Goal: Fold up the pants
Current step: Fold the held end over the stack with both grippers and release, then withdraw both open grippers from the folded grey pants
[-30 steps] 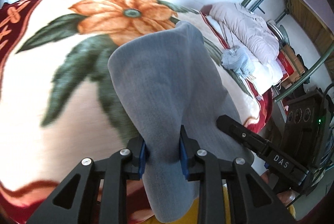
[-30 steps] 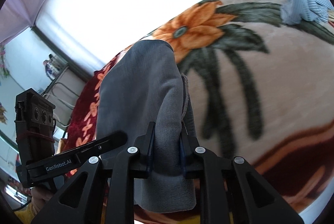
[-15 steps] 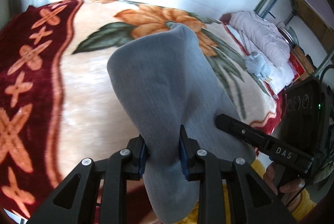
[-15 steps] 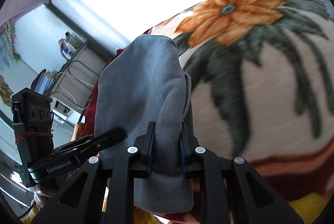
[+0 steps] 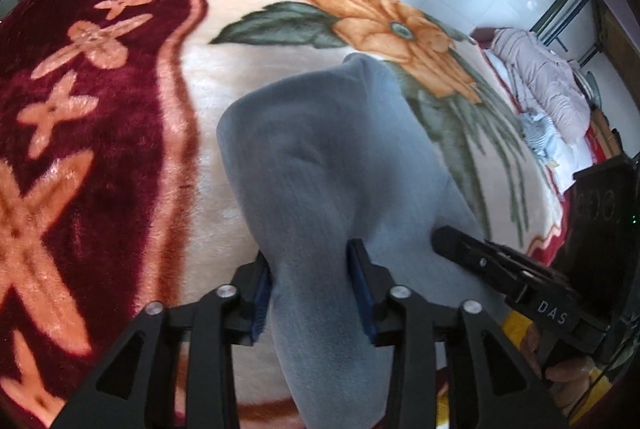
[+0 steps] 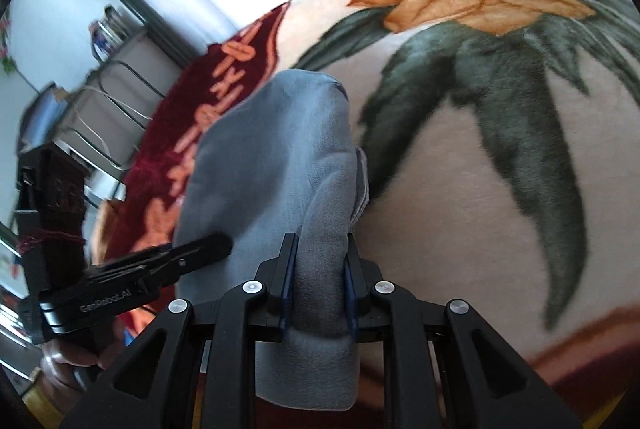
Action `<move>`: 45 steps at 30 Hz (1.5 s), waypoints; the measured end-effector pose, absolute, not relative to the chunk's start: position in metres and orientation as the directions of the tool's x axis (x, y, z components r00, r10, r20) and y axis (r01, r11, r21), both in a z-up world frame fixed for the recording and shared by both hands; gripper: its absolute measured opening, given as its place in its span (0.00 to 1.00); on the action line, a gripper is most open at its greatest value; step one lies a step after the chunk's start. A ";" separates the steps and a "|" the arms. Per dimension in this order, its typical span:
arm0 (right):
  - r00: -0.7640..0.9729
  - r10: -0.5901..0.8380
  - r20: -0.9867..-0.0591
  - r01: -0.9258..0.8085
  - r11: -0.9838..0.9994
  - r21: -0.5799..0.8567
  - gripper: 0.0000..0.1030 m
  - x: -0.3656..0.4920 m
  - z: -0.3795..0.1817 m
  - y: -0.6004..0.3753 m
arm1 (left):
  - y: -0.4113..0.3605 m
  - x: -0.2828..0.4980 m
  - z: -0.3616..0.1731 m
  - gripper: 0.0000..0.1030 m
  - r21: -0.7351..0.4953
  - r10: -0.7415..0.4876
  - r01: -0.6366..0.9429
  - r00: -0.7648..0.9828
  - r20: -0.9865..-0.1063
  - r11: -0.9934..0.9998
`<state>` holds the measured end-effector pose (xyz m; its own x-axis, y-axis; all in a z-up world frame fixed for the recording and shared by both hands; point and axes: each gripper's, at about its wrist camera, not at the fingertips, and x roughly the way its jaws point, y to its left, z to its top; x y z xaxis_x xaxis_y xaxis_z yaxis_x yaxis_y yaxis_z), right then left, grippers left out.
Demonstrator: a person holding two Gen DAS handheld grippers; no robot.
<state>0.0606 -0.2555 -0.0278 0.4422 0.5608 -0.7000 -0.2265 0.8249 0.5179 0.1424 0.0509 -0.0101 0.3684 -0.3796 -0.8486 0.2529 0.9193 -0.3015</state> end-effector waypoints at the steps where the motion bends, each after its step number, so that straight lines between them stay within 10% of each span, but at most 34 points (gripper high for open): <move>1: 0.442 0.558 -0.702 -0.229 0.827 0.513 0.22 0.061 -0.030 -0.256 | 0.051 0.142 -0.011 0.45 -0.297 -0.375 0.251 0.373 -0.849 0.921; 36: 0.428 0.405 -0.808 -0.337 0.901 0.273 0.23 -0.014 -0.024 -0.255 | 0.048 0.022 -0.004 0.51 -0.175 -0.168 0.029 0.467 -0.868 0.984; 45: 0.447 0.350 -0.823 -0.328 0.920 0.214 0.44 -0.039 -0.020 -0.259 | 0.042 0.013 0.006 0.69 -0.122 -0.110 0.006 0.476 -0.872 0.992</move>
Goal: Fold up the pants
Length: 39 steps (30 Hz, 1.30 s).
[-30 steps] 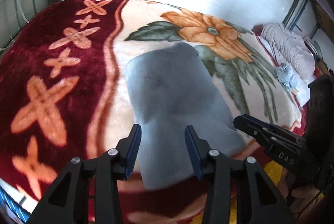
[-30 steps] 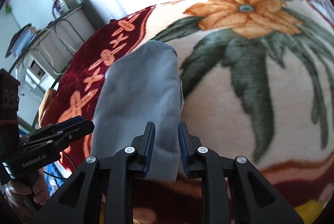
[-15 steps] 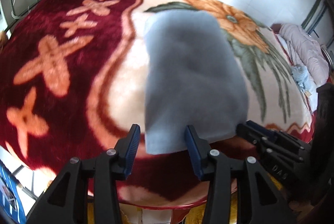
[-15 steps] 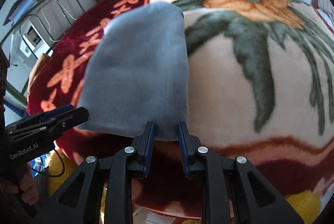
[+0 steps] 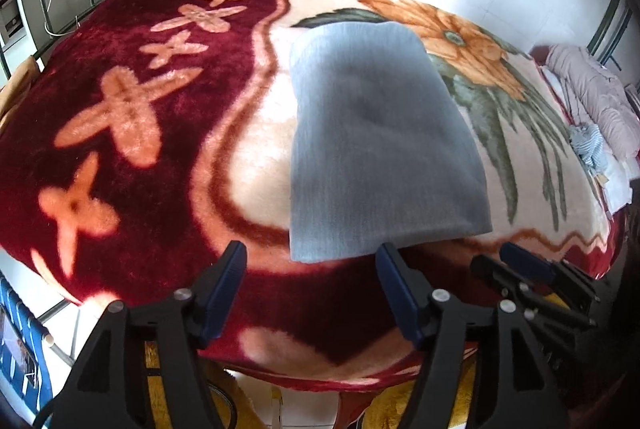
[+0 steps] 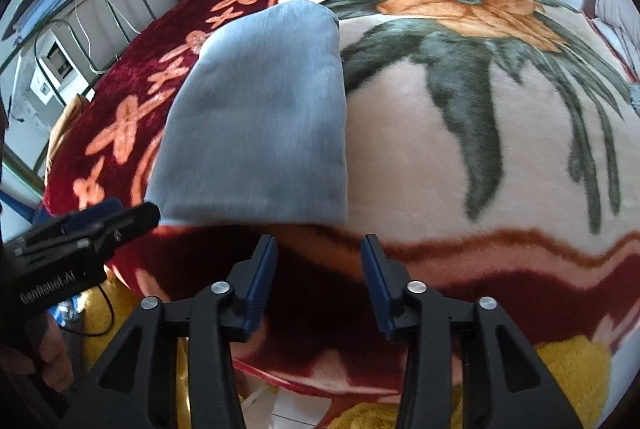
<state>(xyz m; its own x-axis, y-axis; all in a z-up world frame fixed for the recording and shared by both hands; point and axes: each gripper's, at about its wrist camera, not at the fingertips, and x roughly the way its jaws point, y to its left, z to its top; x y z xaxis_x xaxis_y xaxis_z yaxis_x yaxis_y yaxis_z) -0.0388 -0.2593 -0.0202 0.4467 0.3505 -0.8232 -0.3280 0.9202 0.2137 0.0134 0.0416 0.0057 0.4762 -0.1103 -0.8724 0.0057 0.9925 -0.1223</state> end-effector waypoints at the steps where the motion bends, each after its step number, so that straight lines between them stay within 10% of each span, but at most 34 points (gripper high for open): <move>1: 0.446 0.346 -0.825 -0.330 0.921 0.207 0.45 -0.041 -0.022 -0.260 | 0.041 0.013 0.005 0.70 -0.123 -0.110 0.003 0.472 -0.875 0.992; 39: 0.476 0.347 -0.808 -0.306 0.927 0.218 0.45 -0.045 -0.028 -0.266 | 0.029 0.012 -0.016 0.71 -0.091 -0.085 0.008 0.430 -0.899 0.996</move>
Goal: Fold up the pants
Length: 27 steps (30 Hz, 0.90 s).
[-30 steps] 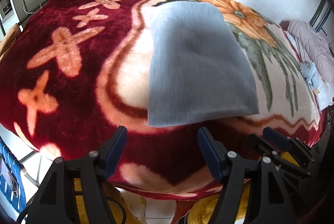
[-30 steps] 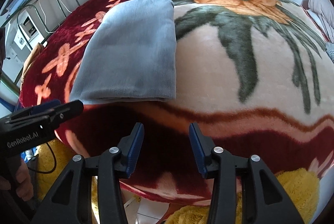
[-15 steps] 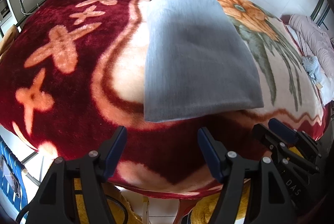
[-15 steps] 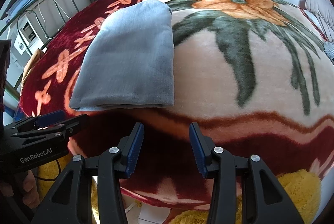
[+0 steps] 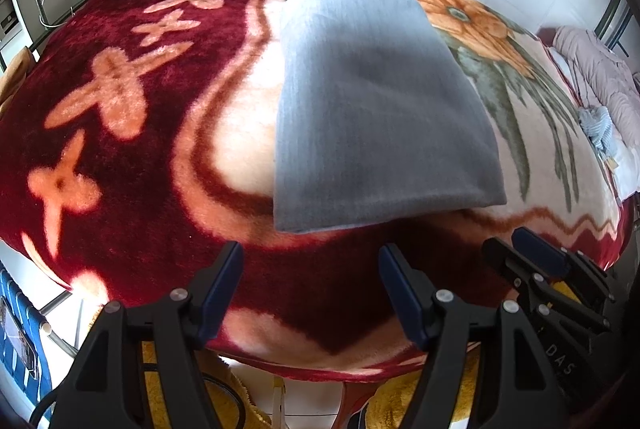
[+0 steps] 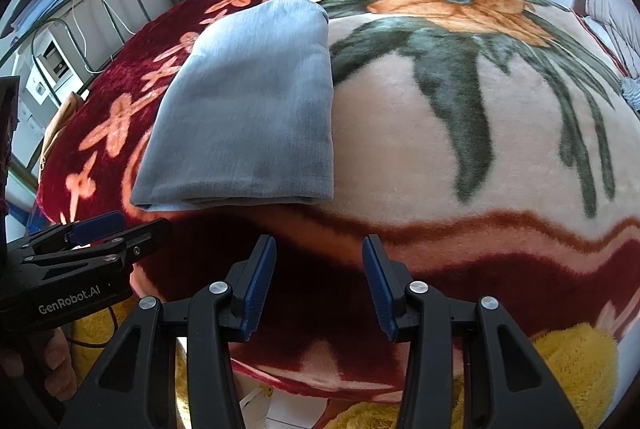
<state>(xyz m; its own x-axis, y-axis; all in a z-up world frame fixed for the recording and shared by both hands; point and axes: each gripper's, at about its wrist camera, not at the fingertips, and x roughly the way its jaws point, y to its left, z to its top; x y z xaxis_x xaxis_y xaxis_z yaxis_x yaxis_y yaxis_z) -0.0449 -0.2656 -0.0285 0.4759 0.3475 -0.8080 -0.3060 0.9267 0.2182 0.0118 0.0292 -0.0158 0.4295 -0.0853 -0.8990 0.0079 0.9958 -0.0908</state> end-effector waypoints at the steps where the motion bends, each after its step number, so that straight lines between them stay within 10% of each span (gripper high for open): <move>1: 0.476 0.348 -0.808 -0.306 0.926 0.218 0.45 -0.045 -0.029 -0.266 | 0.029 0.012 -0.016 0.71 -0.092 -0.086 0.008 0.430 -0.899 0.996; 27: 0.476 0.346 -0.809 -0.304 0.927 0.218 0.45 -0.045 -0.029 -0.265 | 0.029 0.013 -0.020 0.71 -0.091 -0.085 0.005 0.422 -0.903 0.996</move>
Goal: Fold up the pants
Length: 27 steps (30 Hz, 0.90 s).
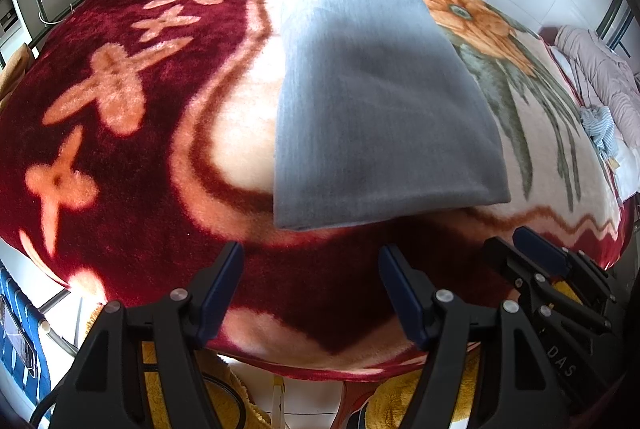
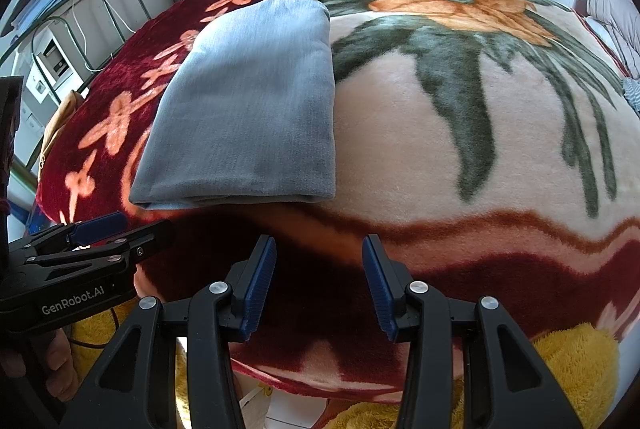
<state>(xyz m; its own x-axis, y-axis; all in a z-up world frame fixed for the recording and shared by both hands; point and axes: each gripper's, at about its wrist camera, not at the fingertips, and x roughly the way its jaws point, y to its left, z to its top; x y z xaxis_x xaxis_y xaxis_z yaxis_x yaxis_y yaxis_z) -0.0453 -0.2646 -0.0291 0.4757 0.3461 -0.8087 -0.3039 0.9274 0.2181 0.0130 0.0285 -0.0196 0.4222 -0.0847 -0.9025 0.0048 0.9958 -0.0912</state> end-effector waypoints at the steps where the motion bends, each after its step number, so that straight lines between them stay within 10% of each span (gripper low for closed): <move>1: 0.475 0.346 -0.809 -0.304 0.927 0.218 0.45 -0.045 -0.029 -0.265 | 0.029 0.013 -0.020 0.71 -0.092 -0.085 0.004 0.422 -0.902 0.996; 27: 0.474 0.344 -0.811 -0.304 0.928 0.216 0.45 -0.046 -0.033 -0.264 | 0.029 0.015 -0.027 0.71 -0.091 -0.084 0.001 0.408 -0.909 0.996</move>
